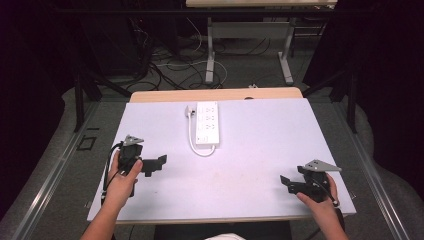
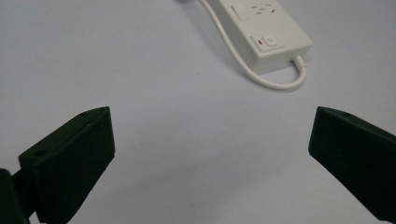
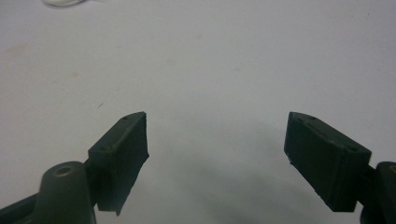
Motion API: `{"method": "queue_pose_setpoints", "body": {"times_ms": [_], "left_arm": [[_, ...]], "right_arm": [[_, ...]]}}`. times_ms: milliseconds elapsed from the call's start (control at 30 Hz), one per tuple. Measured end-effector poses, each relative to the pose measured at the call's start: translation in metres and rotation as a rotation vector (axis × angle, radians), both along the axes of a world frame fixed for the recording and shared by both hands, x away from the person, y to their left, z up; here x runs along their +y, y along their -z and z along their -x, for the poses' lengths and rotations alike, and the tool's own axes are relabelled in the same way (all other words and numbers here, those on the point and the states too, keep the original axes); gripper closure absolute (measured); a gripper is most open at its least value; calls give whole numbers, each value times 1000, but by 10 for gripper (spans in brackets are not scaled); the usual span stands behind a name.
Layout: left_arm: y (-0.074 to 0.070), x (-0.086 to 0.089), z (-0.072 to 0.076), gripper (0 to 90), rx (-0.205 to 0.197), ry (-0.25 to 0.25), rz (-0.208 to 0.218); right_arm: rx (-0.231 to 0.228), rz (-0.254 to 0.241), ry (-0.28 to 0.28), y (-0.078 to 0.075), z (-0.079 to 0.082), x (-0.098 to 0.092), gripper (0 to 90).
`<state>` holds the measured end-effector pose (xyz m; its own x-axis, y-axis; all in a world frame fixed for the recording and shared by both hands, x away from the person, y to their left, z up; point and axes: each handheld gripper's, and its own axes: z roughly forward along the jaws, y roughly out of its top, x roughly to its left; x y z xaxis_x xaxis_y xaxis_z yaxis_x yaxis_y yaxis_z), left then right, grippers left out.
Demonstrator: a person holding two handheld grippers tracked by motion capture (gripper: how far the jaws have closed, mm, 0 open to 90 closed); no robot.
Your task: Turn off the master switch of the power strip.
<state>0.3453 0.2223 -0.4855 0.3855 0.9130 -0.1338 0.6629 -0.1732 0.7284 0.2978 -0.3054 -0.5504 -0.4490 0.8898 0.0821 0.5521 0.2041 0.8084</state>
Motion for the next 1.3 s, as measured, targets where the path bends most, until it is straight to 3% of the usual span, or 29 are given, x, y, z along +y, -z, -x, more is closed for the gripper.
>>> {"method": "queue_pose_setpoints", "body": {"times_ms": [333, 700, 1000, 1300], "left_arm": [[15, 18, 6, 4, 21, -33, 10], [32, 33, 12, 6, 16, -87, 7], [46, 47, 14, 6, 24, -128, 30], [56, 56, 17, 5, 6, -138, 1]], "right_arm": [[-1, -1, 1, 0, 0, 0, 209], [2, -2, 1, 0, 0, 0, 209], [0, 0, 0, 0, 0, 0, 209], [-1, 2, -2, 0, 0, 0, 209]]}}
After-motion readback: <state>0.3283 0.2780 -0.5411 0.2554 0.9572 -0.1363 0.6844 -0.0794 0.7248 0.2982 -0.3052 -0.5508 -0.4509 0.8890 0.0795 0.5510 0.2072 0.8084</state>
